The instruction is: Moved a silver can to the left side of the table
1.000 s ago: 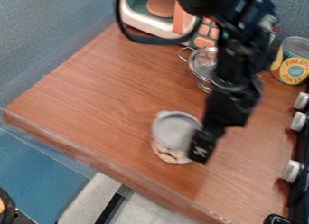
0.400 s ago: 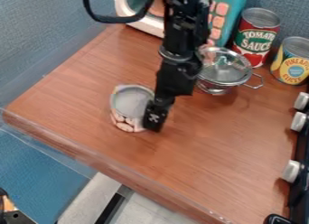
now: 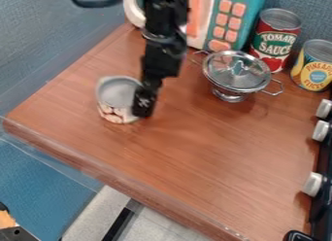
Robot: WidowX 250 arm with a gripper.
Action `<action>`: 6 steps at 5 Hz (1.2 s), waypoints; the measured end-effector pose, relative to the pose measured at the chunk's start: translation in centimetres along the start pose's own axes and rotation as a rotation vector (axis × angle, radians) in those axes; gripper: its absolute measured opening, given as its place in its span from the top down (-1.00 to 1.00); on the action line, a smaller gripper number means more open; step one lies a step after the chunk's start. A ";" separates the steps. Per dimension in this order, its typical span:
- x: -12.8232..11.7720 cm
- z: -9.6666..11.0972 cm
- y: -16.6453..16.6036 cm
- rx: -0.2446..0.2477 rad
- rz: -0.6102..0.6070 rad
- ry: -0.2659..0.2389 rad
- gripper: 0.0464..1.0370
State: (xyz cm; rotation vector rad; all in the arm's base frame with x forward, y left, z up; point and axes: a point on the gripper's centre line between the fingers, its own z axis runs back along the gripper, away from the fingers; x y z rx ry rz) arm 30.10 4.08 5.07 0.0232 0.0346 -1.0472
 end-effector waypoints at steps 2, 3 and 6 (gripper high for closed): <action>-3.7 -0.6 1.4 -0.036 0.171 -0.003 -0.93; -3.7 -0.7 1.1 -0.046 0.178 -0.009 -0.93; 1.1 6.0 0.0 0.087 0.056 -0.146 -0.93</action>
